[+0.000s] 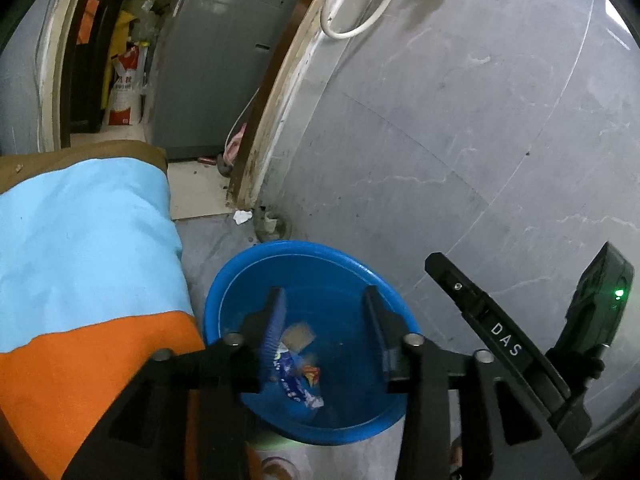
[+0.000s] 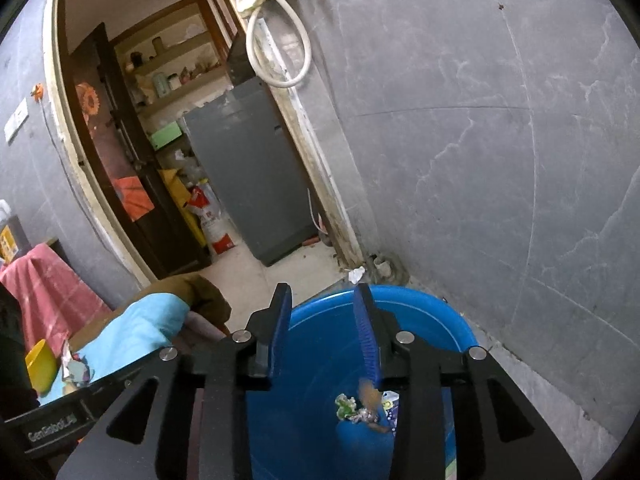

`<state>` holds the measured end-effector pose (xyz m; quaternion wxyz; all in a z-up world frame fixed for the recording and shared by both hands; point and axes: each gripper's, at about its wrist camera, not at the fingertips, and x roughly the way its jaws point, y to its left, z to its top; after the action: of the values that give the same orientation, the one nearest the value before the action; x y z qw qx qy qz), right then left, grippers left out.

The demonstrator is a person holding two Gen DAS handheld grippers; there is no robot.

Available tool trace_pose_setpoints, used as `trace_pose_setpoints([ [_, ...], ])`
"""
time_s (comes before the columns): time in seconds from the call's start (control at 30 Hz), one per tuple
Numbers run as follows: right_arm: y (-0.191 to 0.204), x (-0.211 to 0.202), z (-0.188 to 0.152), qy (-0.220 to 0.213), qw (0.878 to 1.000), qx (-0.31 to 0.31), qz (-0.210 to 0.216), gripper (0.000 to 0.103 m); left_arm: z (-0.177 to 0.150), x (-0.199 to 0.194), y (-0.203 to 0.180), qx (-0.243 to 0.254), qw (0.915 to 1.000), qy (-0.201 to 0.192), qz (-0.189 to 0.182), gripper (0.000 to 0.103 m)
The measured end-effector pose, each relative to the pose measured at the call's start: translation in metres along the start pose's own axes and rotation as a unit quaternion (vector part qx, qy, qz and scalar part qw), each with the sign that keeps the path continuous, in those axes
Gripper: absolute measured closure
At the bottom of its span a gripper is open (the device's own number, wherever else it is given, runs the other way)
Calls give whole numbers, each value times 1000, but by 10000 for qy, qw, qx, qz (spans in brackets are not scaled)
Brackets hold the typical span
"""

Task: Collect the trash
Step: 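Lift both held pieces and carry them over the blue bucket, then open both grippers over the blue bucket to drop the pieces, then bring both tools back over the remaining trash on the blanket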

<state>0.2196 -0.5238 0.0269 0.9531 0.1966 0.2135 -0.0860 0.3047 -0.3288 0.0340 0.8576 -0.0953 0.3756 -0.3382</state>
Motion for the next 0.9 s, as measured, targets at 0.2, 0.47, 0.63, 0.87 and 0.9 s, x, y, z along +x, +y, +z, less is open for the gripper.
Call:
trace_pose_setpoints([
  [0.2, -1, -2, 3, -69, 10000, 37, -19, 58, -6, -13, 2, 63, 9999, -113, 88, 63],
  [0.47, 13, -10, 3, -404, 9988, -264, -58, 42, -4, -55, 12, 248, 9952, -663, 669, 44],
  [0.63, 31, -20, 4, -762, 9961, -437, 106, 16, -5, -90, 24, 493, 9823, -1208, 1346, 18],
  [0.87, 71, -33, 2, -1272, 9884, -664, 507, 0, -17, -142, 52, 443, 9572, -1973, 2072, 5],
  [0.9, 80, -36, 0, -1380, 9860, -718, 594, 0, -19, -150, 58, 395, 9527, -2085, 2177, 5],
])
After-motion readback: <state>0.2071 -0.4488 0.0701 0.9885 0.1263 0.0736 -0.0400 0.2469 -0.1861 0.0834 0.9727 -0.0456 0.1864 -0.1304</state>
